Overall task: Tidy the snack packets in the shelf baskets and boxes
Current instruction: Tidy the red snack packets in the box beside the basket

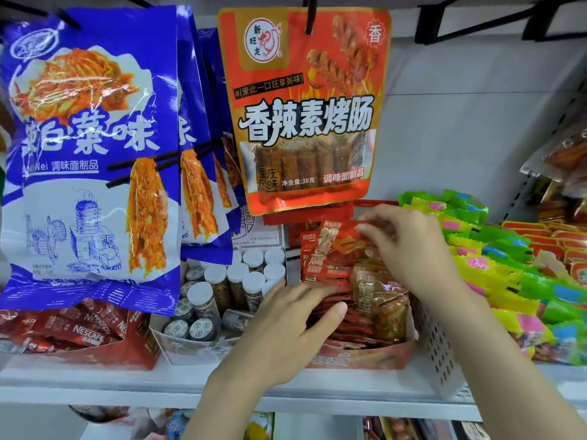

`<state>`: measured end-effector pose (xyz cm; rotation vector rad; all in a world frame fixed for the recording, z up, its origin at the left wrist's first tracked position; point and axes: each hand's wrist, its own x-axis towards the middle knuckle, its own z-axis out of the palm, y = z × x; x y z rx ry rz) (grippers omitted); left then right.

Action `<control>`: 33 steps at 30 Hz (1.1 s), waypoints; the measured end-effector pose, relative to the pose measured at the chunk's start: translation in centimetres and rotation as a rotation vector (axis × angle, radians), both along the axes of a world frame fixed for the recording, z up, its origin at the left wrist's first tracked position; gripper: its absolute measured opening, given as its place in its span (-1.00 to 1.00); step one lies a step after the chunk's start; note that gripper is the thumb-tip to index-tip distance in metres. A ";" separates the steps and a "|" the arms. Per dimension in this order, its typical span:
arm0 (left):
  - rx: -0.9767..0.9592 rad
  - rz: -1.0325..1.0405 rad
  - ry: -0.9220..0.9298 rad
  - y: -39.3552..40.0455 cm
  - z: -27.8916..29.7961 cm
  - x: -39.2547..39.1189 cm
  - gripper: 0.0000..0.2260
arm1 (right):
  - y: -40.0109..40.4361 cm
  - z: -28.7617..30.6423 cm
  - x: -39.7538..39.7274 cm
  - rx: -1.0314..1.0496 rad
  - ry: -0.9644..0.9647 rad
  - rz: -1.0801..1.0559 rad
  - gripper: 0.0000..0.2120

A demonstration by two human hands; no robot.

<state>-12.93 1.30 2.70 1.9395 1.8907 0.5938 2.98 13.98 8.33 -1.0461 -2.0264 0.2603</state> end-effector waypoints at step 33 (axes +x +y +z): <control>0.135 0.135 -1.032 -0.8 3.9 2.3 -0.77 | -1.5 4.0 3.9 -0.457 0.565 0.137 -0.89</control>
